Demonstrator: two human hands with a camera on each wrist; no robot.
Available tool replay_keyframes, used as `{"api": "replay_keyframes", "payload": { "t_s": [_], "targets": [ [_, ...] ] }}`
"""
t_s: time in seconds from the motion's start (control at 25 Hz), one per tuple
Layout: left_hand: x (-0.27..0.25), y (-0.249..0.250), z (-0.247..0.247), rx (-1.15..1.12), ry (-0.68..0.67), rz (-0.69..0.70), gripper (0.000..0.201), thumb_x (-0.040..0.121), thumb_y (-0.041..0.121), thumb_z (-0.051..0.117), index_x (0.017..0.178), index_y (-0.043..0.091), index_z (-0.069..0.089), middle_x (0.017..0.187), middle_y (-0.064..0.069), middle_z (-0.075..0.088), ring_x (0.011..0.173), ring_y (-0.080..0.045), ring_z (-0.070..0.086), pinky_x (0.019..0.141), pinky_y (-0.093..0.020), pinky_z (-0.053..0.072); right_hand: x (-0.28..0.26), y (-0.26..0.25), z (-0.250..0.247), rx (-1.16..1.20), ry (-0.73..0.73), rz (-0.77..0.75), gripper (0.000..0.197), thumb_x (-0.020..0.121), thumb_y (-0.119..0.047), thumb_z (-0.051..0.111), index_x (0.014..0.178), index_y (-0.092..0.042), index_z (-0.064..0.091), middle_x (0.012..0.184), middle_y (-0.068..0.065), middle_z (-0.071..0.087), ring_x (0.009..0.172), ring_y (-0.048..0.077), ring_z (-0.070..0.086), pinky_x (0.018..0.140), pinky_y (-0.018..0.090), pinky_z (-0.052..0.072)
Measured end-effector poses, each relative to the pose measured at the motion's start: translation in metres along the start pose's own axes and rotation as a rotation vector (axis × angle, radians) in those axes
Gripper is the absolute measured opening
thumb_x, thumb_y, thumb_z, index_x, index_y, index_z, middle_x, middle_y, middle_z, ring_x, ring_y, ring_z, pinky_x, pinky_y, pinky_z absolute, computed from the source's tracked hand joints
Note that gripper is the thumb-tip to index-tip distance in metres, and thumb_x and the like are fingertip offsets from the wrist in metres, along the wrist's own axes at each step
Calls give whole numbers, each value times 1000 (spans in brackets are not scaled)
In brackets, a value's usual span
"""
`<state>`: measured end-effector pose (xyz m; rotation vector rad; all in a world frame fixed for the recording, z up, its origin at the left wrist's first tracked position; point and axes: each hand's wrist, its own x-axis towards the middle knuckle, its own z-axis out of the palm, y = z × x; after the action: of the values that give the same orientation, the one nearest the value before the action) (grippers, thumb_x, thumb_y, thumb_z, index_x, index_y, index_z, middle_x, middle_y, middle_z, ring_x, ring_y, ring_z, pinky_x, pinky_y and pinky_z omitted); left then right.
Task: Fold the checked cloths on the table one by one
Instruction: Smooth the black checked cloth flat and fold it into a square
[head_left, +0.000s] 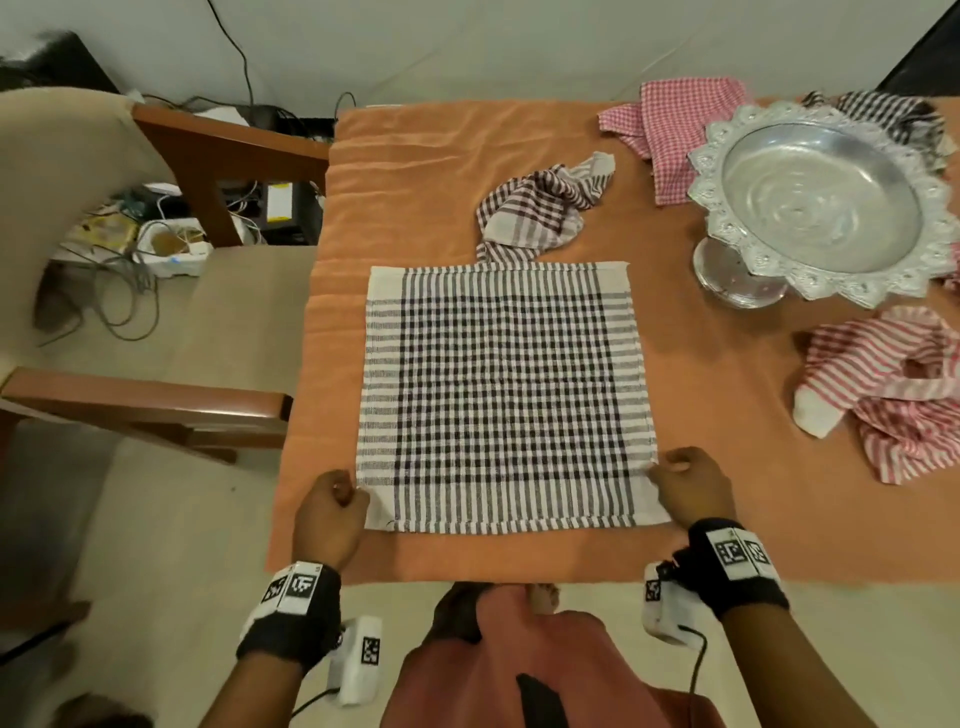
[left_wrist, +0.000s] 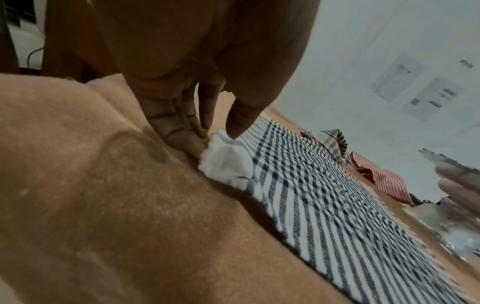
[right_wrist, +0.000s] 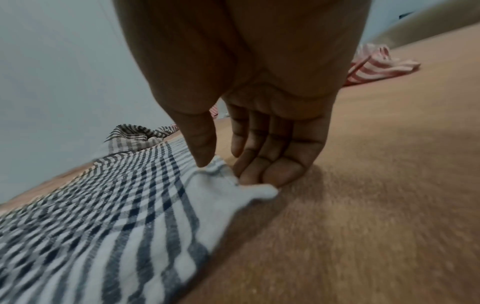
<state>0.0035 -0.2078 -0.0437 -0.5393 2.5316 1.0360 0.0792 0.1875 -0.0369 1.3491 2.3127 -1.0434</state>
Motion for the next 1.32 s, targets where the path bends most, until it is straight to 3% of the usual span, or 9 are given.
{"api": "replay_keyframes", "payload": {
  "t_s": [0.12,0.24,0.4,0.52,0.64,0.8,0.92,1.16,1.32],
  "targets": [
    [-6,4,1,-39,-26,-39,27,86,18,62,113,13,58,110,-10,65,102,-34,59,89,-39,47,0,6,2,43,-74,-43,23,84,-28,69,86,-5,68,81,14,68,79,32,63,73,37,50],
    [-10,-2,2,-16,-20,-64,33,86,16,65,117,3,60,116,-15,64,107,-34,58,92,-38,45,-5,12,0,71,-120,-20,37,82,-33,70,57,-7,60,61,11,59,61,28,55,57,31,41],
    [2,-18,3,-44,-63,-91,10,85,17,67,90,8,69,98,-17,70,94,-35,62,89,-41,49,-9,8,7,225,-119,-3,23,81,-32,70,91,-14,61,99,9,64,89,32,63,72,42,57],
    [-1,-24,8,-57,-25,-82,10,85,16,65,75,13,66,89,-18,70,89,-38,62,83,-41,48,-11,9,8,314,-116,40,47,81,-28,73,120,-13,50,109,13,60,82,32,63,57,34,52],
    [-1,-27,10,-84,-20,-106,15,85,19,64,70,16,65,85,-17,70,86,-38,64,86,-48,52,-6,15,9,263,-188,38,38,76,-29,75,97,0,62,89,17,69,63,28,61,52,28,42],
    [2,-31,10,-103,9,-141,18,86,22,64,69,14,65,79,-17,69,81,-37,65,83,-53,54,-3,20,0,267,-230,46,21,79,-23,74,78,-3,68,73,13,67,57,25,59,53,28,46],
    [1,-37,10,-106,26,-145,21,87,23,66,67,14,67,72,-13,70,77,-35,66,80,-52,55,-4,34,-5,236,-217,46,23,86,-17,67,83,6,66,68,16,63,50,22,51,45,22,34],
    [-11,-50,12,-108,65,-168,14,81,27,75,71,19,69,79,-9,72,79,-33,68,83,-47,55,-4,52,-9,72,-180,-76,25,82,-20,74,75,3,69,68,18,70,56,27,61,66,38,54],
    [-38,-51,11,-76,115,-138,13,83,22,73,80,9,69,81,-9,69,78,-32,64,80,-38,52,-15,62,-10,-55,-157,-133,30,80,-25,75,65,-2,64,67,15,68,63,31,62,60,33,48]
  ]
}}
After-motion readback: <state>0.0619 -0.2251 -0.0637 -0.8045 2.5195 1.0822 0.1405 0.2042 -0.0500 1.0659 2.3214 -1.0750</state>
